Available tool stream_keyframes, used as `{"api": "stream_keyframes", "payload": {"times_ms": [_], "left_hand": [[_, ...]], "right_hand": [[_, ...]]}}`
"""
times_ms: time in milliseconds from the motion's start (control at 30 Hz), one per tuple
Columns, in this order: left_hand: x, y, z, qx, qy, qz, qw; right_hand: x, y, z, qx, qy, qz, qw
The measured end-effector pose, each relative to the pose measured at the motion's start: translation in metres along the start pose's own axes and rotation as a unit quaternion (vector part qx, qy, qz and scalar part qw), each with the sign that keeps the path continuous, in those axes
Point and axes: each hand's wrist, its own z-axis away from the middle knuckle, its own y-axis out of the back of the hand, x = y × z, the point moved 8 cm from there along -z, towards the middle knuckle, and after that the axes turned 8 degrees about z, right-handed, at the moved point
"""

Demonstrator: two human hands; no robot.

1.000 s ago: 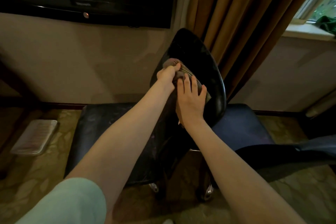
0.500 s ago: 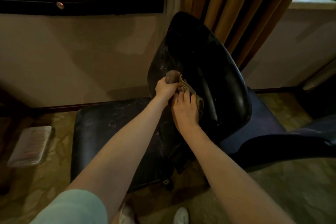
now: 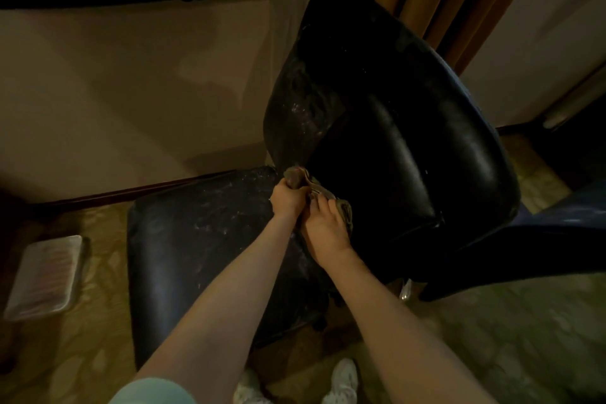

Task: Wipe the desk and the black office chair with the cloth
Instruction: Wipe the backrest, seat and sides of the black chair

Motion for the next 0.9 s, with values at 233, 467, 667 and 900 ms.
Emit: {"api": "stream_keyframes", "payload": {"times_ms": [233, 467, 667, 900], "left_hand": [[-0.020, 0.019, -0.004, 0.008, 0.051, -0.018, 0.999], [0.098, 0.025, 0.011, -0.022, -0.085, 0.067, 0.994], [0.197, 0.013, 0.027, -0.094, -0.166, 0.130, 0.973], [0.190, -0.010, 0.006, -0.131, -0.151, 0.054, 0.978]], "right_hand": [[-0.022, -0.006, -0.007, -0.003, 0.048, -0.019, 0.999], [0.036, 0.096, -0.001, 0.244, -0.037, -0.026, 0.969], [0.094, 0.161, -0.007, 0.302, -0.144, 0.091, 0.938], [0.111, 0.138, -0.022, 0.159, -0.165, 0.064, 0.971]]}}
